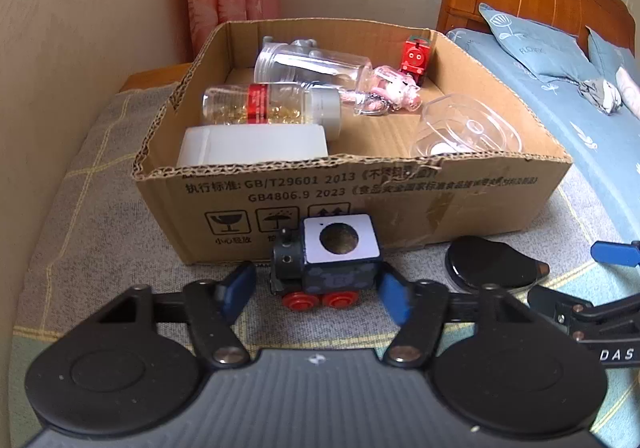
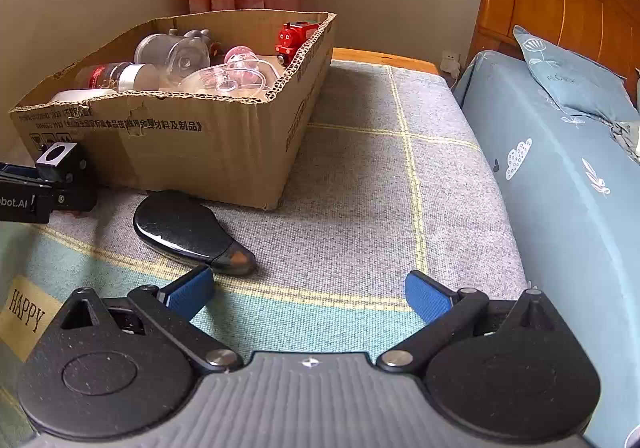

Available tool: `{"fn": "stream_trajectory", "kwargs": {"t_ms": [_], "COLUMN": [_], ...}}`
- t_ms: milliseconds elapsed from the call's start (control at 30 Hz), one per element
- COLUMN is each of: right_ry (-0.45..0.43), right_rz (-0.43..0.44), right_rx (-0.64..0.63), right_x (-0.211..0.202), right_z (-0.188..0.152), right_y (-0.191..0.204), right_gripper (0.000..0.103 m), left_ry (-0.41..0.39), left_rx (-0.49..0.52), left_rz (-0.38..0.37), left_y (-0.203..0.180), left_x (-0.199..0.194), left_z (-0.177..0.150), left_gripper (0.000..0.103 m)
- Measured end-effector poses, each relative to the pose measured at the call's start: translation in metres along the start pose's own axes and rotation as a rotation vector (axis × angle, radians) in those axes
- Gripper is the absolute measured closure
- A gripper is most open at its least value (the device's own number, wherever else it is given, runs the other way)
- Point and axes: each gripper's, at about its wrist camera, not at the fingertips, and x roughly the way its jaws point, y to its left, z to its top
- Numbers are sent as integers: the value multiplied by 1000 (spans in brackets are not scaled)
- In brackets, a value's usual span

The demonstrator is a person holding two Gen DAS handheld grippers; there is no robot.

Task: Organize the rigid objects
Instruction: 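Grasp the black-and-blue toy train with the left tool while the right tool grasps the black oval mirror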

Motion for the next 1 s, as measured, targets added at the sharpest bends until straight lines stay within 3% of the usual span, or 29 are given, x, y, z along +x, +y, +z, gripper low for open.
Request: {"fn": "stream_trajectory", "kwargs": {"t_ms": [100, 233, 467, 733, 867, 1000], "right_ry": [7, 58, 46, 0, -17, -21], "right_rz": [5, 27, 166, 154, 157, 137], "right_rx": [-6, -16, -38, -99, -101, -96], "right_x": [-1, -6, -18, -5, 1, 8], "right_z": [0, 1, -4, 6, 12, 18], "right_y": [2, 9, 38, 64, 65, 67], "right_gripper": [0, 0, 0, 0, 0, 0], "left_ry": [2, 3, 19, 5, 1, -5], "left_rx": [-11, -12, -40, -51, -67, -75], "left_rz": [-15, 21, 48, 43, 48, 54], "left_y": [4, 11, 27, 30, 33, 39], "left_x": [-1, -6, -19, -16, -14, -14], "left_z": [-1, -6, -18, -18, -19, -20], "left_gripper": [48, 48, 48, 47, 25, 21]}}
